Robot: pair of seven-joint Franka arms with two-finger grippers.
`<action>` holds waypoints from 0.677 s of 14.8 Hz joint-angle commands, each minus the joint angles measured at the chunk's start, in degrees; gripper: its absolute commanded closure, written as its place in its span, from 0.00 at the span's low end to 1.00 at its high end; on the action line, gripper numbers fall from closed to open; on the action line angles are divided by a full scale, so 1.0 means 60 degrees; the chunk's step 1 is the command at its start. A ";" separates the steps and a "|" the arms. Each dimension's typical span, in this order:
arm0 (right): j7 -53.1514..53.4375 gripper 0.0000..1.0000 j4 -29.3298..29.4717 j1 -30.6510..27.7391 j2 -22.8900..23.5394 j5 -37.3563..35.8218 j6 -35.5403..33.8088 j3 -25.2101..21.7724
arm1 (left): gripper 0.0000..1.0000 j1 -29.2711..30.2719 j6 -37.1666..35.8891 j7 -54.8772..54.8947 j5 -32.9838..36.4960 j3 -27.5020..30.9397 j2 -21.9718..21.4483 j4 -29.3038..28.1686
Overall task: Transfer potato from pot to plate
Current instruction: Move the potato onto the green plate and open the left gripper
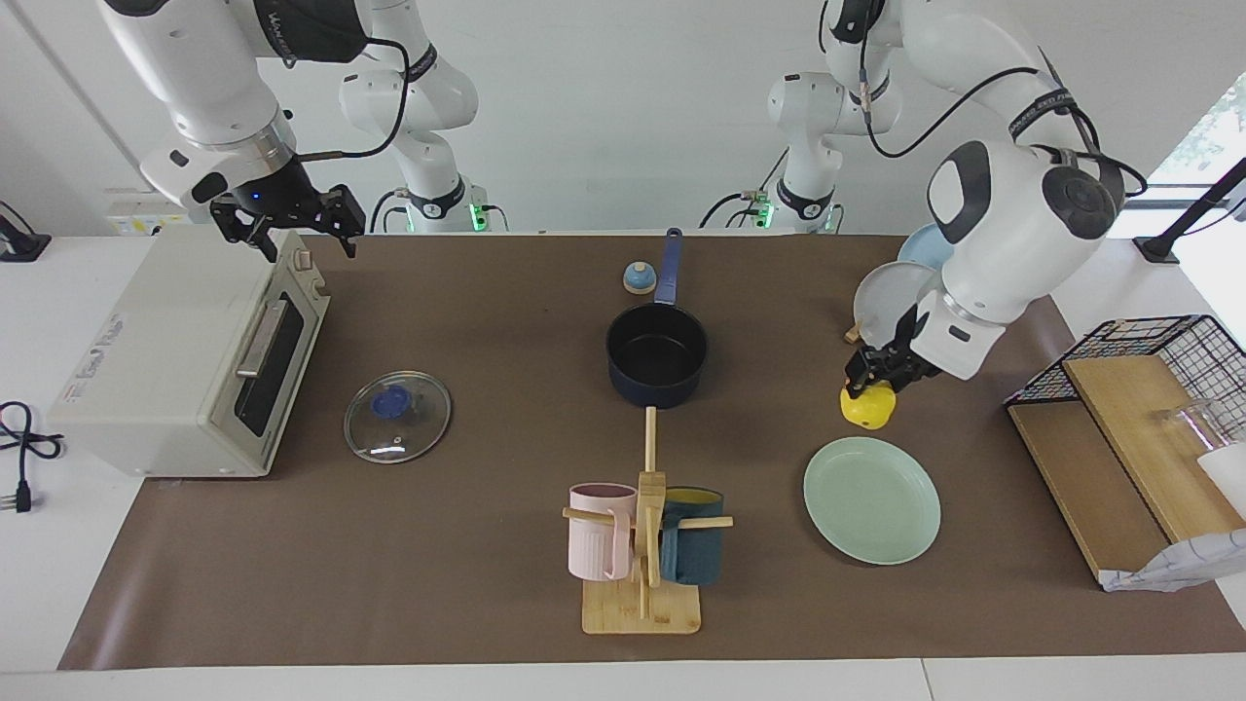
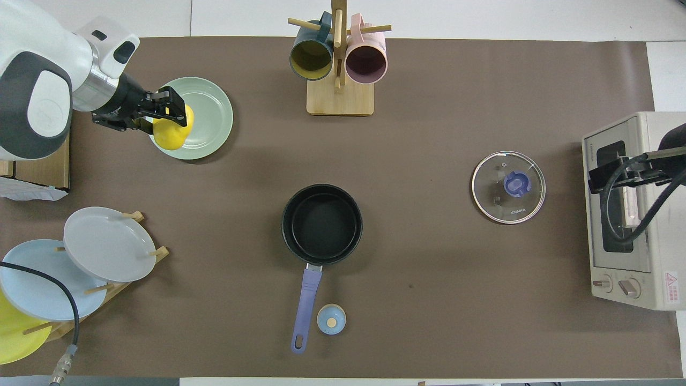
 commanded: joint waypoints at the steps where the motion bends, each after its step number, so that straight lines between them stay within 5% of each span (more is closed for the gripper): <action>1: 0.0145 0.00 0.0043 -0.0166 0.0003 -0.0053 0.0029 0.0174 | 1.00 0.0173 0.0768 0.1160 0.0389 -0.0057 0.0872 0.0484; 10: 0.0219 0.00 0.0014 -0.0253 0.0033 0.0371 0.0364 0.0027 | 1.00 0.0144 0.2543 0.0973 0.0844 -0.0042 0.2060 -0.0012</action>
